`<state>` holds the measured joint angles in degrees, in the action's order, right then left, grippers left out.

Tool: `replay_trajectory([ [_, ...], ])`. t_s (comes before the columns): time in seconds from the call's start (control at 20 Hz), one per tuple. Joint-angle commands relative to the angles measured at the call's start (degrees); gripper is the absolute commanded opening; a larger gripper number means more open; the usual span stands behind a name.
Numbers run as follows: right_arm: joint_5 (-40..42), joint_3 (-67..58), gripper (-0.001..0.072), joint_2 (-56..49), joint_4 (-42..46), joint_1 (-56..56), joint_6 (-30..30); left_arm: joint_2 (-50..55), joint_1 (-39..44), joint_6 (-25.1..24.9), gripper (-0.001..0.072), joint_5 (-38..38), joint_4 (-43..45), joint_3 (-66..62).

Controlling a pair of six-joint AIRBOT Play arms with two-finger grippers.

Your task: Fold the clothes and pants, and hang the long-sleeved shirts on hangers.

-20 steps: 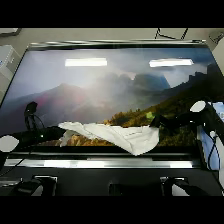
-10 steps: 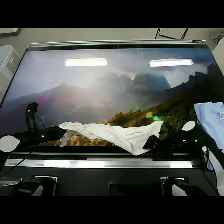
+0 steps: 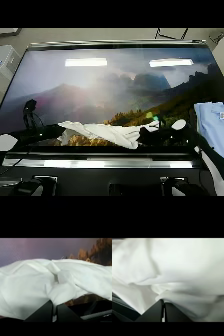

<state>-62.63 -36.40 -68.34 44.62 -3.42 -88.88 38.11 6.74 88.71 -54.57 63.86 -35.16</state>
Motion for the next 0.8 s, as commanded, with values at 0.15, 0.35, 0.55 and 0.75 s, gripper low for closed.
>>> replay_trajectory([
  [0.15, -5.20, -44.02, 0.0032, 6.84, 25.55, -0.66, -3.91, -0.13, 0.00, -1.73, 0.0022, 0.11, 12.81, -26.29],
  [0.35, -1.92, -70.58, 0.0033, 12.24, 36.94, -0.66, -5.20, -0.15, 0.00, -1.42, 0.0023, 2.49, 13.92, -53.68],
  [0.55, -4.26, -73.85, 0.0033, 18.56, 37.16, -0.70, -5.20, -1.57, 0.02, -0.68, 0.0023, 2.60, 13.60, -63.65],
  [0.75, -11.21, -73.81, 0.0033, 20.46, 37.64, -0.70, -5.20, -2.56, 0.00, -0.63, 0.0023, 2.47, 20.41, -63.63],
])
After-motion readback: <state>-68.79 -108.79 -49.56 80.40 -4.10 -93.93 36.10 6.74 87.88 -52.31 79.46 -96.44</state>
